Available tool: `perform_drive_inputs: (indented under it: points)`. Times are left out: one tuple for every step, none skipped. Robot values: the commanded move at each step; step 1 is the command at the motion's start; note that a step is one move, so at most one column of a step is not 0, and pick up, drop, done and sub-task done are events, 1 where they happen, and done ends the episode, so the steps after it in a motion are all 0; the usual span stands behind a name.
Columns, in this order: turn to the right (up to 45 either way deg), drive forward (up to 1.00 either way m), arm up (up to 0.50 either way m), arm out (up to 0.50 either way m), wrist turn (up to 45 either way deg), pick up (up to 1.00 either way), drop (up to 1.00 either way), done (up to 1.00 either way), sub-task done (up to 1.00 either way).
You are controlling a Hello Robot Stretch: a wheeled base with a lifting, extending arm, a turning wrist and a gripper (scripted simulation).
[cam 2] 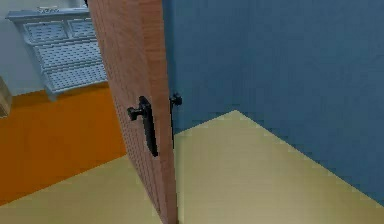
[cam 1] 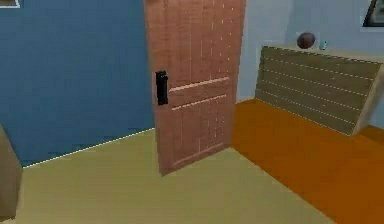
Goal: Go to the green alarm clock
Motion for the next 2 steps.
perform_drive_inputs:
  points:
    - [0.0,0.05,0.0,0.0,0.0,0.0,0.0,0.0,0.0]
    - [36.0,0.0,0.0,0.0,0.0,0.0,0.0,0.0,0.0]
